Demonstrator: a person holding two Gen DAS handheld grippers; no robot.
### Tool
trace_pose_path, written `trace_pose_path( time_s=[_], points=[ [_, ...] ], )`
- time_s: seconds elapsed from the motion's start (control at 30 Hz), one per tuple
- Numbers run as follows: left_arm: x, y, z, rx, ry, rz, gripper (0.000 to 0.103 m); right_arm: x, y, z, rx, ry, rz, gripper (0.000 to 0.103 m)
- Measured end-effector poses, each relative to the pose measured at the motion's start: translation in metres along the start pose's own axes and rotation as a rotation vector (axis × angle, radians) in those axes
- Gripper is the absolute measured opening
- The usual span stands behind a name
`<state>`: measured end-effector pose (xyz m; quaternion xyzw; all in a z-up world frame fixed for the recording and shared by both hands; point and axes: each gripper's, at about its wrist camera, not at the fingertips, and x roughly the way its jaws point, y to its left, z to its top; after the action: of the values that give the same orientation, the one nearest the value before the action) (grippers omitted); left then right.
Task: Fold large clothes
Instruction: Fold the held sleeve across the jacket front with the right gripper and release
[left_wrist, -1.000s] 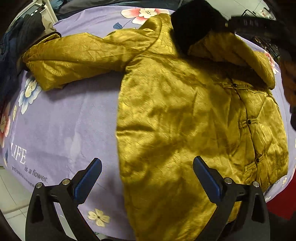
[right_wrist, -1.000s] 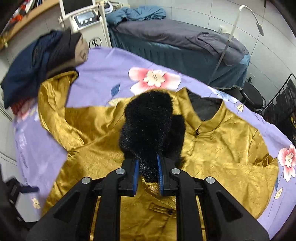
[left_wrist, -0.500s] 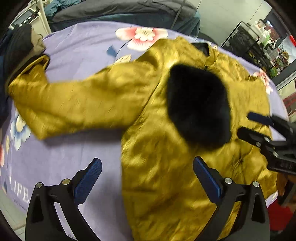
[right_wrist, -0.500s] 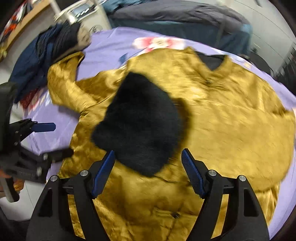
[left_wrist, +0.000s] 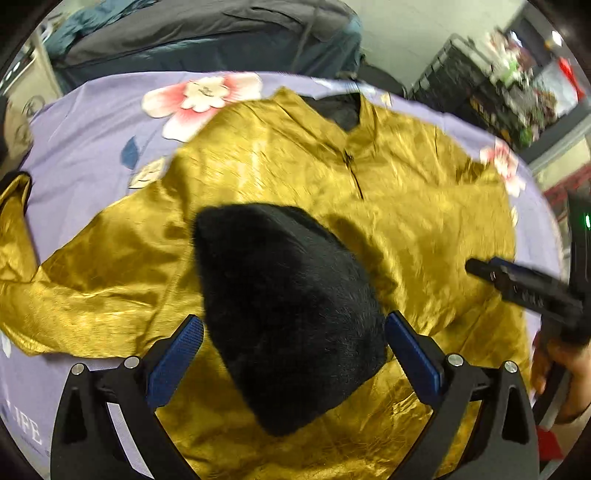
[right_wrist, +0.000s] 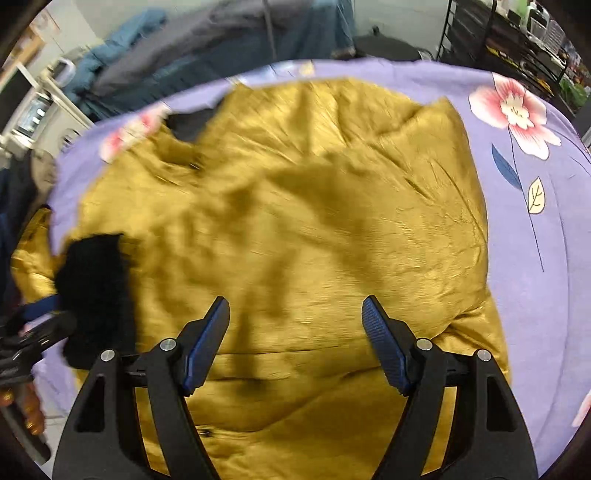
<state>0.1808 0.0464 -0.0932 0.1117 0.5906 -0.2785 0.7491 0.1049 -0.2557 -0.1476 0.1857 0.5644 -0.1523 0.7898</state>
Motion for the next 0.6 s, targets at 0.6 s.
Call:
trace_pose_path(
  time_s=[0.6],
  points=[
    [0.069,-0.007,-0.010,0.047,0.134,0.127,0.098,0.065,0.026,-0.003,-0.221,0.097,-0.176,0.093]
  ],
)
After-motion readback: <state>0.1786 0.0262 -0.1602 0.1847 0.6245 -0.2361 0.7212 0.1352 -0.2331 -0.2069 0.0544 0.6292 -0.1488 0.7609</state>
